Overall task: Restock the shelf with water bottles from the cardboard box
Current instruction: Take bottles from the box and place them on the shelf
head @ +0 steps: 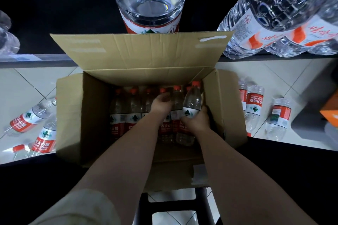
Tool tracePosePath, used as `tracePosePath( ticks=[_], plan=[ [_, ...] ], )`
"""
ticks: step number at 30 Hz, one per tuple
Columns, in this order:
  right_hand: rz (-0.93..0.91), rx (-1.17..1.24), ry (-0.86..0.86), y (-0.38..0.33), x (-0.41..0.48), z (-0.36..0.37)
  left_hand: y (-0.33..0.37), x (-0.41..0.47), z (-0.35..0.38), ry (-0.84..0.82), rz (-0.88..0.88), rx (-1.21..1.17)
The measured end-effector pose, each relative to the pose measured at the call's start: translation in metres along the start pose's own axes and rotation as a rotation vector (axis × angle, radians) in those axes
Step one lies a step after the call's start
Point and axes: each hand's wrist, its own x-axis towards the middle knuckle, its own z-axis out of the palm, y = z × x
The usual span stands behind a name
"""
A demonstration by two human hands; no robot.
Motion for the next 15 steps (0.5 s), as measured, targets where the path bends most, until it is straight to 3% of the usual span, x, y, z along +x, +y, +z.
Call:
tracePosePath(
  ticks=[7,13,15],
  plan=[
    [0.025,0.097,-0.117,0.005,0.005,-0.011,0.027,0.027,0.02,-0.136,0.13,0.602],
    [0.023,0.094,-0.136,0.009,0.008,-0.011,0.035,0.03,0.023,-0.263,0.129,0.707],
    [0.018,0.11,-0.136,0.009,0.007,-0.01,0.032,0.03,0.021,-0.227,0.094,0.532]
  ],
)
